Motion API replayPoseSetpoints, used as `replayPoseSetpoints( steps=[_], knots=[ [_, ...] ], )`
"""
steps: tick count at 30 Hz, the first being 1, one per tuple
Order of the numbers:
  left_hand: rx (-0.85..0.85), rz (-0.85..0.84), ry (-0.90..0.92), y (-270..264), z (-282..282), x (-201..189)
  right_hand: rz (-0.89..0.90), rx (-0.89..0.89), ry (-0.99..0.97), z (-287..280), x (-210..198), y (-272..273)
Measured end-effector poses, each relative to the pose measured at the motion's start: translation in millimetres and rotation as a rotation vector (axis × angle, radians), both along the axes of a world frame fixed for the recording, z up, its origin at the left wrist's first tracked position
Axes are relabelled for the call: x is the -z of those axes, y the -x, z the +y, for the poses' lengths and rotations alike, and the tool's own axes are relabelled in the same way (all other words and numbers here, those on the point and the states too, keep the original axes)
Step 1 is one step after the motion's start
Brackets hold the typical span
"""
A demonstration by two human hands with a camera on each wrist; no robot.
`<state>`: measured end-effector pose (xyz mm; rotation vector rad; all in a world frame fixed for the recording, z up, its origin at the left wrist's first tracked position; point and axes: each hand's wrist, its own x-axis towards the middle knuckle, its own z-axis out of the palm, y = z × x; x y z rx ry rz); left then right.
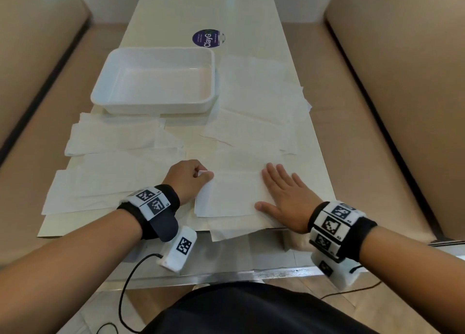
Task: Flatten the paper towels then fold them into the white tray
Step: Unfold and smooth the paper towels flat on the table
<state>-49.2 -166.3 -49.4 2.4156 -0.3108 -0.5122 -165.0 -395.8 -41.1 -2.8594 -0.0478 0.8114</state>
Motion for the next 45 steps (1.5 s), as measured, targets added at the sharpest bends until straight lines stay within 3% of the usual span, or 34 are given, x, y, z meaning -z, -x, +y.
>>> replayPoseSetpoints(
  steps=[4,9,12,16,19,23,31,45],
  knots=[
    [-0.018,0.108,0.196,2,5,-4,-0.065,0.107,-0.009,-15,-6,2],
    [0.051,0.148,0.381,8,1,-24,-0.27,0.036,-0.278,2,-36,-24],
    [0.067,0.131,0.42,6,-3,-33,-0.18,0.069,-0.463,25,-46,-49],
    [0.026,0.133,0.434,0,-1,-37,-0.161,0.091,-0.509,37,-48,-77],
    [-0.064,0.229,0.468,-1,10,-31,-0.153,0.126,-0.567,34,-47,-87],
    [-0.094,0.321,0.473,7,30,-15,-0.126,0.139,-0.518,25,-46,-92],
    [-0.143,0.33,0.504,10,31,-8,-0.086,0.169,-0.519,24,-40,-104],
    [-0.085,0.333,0.375,3,27,-7,-0.079,0.143,-0.496,22,-32,-109]
  ],
)
